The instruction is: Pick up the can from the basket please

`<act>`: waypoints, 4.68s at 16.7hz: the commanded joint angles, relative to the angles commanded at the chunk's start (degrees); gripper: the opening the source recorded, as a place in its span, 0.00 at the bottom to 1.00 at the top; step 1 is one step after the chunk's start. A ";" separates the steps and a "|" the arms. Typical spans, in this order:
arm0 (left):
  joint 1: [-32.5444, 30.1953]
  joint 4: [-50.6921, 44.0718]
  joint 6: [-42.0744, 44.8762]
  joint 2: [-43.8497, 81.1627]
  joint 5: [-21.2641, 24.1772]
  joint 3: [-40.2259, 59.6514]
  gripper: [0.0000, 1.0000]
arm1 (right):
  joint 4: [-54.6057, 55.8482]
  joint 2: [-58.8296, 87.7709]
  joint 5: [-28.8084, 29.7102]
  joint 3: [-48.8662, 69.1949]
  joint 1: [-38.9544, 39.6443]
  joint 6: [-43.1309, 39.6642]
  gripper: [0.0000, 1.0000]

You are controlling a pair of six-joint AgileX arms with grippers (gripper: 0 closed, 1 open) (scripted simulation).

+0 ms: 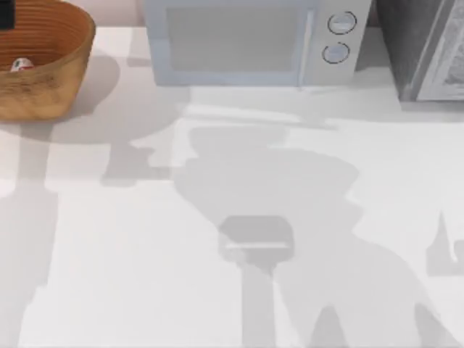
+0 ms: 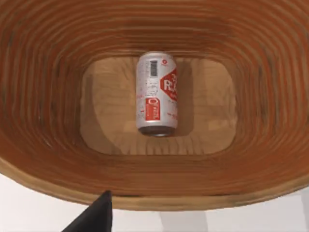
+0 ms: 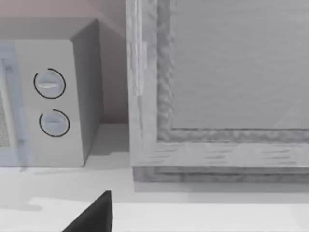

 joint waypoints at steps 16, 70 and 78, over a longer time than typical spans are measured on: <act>2.00 -19.41 2.61 42.96 3.13 42.21 1.00 | 0.00 0.00 0.00 0.00 0.00 0.00 1.00; -0.38 7.19 -1.12 0.20 0.09 -0.91 0.00 | 0.00 0.00 0.00 0.00 0.00 0.00 1.00; -2.59 17.80 -1.25 -26.92 -1.83 -26.80 0.00 | 0.00 0.00 0.00 0.00 0.00 0.00 1.00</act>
